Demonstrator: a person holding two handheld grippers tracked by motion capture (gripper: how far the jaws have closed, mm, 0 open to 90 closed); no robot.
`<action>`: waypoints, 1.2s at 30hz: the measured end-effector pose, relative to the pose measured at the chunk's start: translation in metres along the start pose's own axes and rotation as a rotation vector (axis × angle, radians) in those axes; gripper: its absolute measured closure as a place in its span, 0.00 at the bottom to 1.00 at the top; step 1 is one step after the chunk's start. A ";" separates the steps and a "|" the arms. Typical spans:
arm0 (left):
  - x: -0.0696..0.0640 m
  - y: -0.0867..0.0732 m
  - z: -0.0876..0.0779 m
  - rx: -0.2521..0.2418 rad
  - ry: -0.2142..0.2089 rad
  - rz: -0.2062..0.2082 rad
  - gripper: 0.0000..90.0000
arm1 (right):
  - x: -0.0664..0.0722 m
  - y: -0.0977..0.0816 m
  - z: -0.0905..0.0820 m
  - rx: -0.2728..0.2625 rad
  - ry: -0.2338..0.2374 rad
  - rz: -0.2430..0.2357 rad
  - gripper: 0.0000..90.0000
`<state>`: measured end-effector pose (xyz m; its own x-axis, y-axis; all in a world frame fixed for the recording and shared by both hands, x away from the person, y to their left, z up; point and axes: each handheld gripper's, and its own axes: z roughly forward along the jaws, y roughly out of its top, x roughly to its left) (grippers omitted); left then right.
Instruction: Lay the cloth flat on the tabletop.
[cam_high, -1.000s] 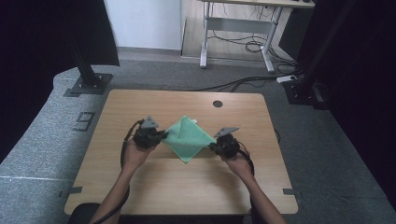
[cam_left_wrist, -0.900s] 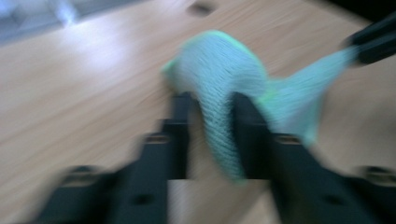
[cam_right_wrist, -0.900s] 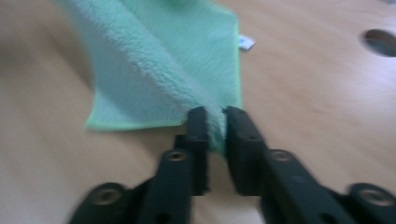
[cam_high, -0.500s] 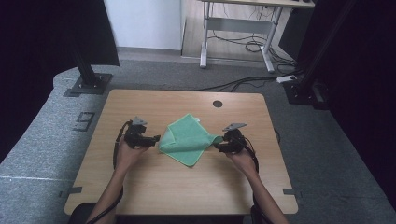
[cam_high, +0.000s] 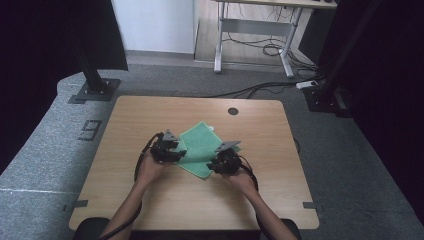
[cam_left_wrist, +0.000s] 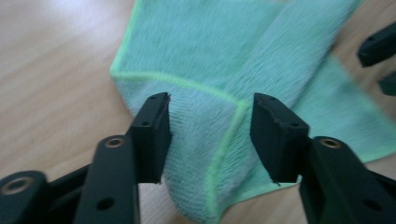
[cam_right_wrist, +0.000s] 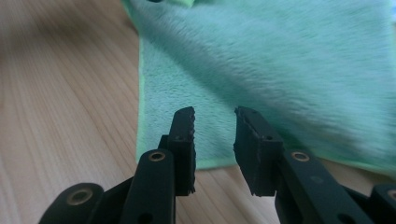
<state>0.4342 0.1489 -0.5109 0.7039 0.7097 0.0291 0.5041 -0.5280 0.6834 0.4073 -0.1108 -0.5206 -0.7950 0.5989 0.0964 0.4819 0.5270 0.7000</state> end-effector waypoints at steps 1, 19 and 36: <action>0.001 -0.003 0.004 0.016 0.007 -0.001 0.58 | 0.001 -0.001 0.005 0.007 0.003 -0.003 0.75; 0.029 -0.025 -0.028 -0.033 0.140 -0.116 0.50 | 0.008 -0.036 -0.011 0.063 0.012 -0.015 0.85; 0.014 -0.020 0.017 0.058 0.128 -0.055 0.31 | -0.004 -0.069 -0.046 0.063 -0.038 0.016 0.83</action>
<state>0.4423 0.1617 -0.5364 0.6068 0.7899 0.0881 0.5708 -0.5103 0.6433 0.3603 -0.1775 -0.5363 -0.7730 0.6294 0.0798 0.5176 0.5530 0.6529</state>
